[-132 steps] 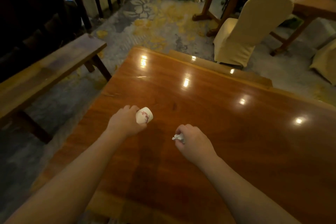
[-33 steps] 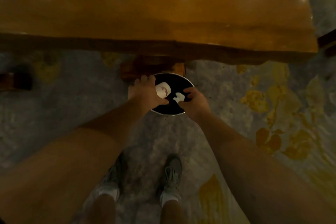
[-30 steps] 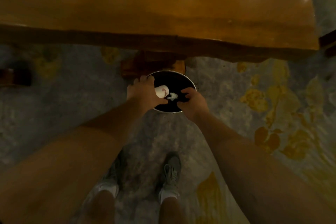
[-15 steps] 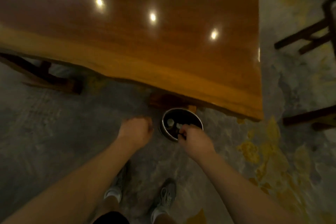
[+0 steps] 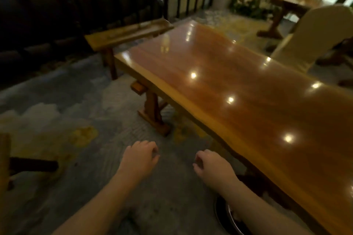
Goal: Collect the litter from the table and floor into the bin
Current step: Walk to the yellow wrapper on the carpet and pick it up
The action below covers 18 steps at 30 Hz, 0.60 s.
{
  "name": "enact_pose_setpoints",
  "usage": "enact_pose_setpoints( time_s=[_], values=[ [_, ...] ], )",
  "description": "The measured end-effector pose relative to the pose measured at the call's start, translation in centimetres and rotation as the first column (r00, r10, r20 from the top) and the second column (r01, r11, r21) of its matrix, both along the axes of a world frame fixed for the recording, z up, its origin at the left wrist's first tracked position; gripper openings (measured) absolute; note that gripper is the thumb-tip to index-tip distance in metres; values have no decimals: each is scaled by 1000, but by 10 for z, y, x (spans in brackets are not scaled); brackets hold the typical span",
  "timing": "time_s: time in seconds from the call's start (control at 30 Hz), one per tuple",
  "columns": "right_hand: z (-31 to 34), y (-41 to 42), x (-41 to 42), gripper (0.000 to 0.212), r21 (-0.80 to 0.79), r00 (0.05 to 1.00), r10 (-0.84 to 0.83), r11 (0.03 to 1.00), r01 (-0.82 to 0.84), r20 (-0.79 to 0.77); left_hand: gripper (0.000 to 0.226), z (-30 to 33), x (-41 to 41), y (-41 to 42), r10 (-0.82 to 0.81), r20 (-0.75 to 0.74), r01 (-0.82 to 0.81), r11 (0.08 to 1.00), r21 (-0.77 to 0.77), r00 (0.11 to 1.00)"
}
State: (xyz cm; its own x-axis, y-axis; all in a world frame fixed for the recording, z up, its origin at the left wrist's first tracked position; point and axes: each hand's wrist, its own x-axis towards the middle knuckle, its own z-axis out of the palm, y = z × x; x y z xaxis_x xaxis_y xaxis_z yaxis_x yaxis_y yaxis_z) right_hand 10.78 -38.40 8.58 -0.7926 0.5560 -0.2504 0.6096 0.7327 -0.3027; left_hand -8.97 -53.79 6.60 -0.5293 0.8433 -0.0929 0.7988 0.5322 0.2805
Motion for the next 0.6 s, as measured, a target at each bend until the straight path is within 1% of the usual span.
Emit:
enact_pose_setpoints(
  time_s=[0.1, 0.2, 0.33, 0.5, 0.6],
  values=[
    [22, -19, -71, 14, 24, 999, 54, 998, -54, -6, 20, 26, -64, -38, 92, -13, -92, 995, 33, 996],
    [39, -34, -139, 9, 39, 994, 99, 995, -97, -47, 19, 48, -130, -68, 145, 2, -145, 987, 69, 989],
    [56, -47, -215, 10, 51, 989, 124, 991, -120, -82, 19, 70, -203, -93, 185, -22, -182, 979, 93, 982],
    [67, -45, -301, 12, 13, 976, 188, 982, -187, -108, 14, 87, -275, -95, 225, -4, -222, 966, 131, 974],
    [66, -30, -359, 11, -8, 966, 236, 971, -238, -104, 15, 86, -324, -82, 241, -8, -238, 964, 121, 971]
  ],
)
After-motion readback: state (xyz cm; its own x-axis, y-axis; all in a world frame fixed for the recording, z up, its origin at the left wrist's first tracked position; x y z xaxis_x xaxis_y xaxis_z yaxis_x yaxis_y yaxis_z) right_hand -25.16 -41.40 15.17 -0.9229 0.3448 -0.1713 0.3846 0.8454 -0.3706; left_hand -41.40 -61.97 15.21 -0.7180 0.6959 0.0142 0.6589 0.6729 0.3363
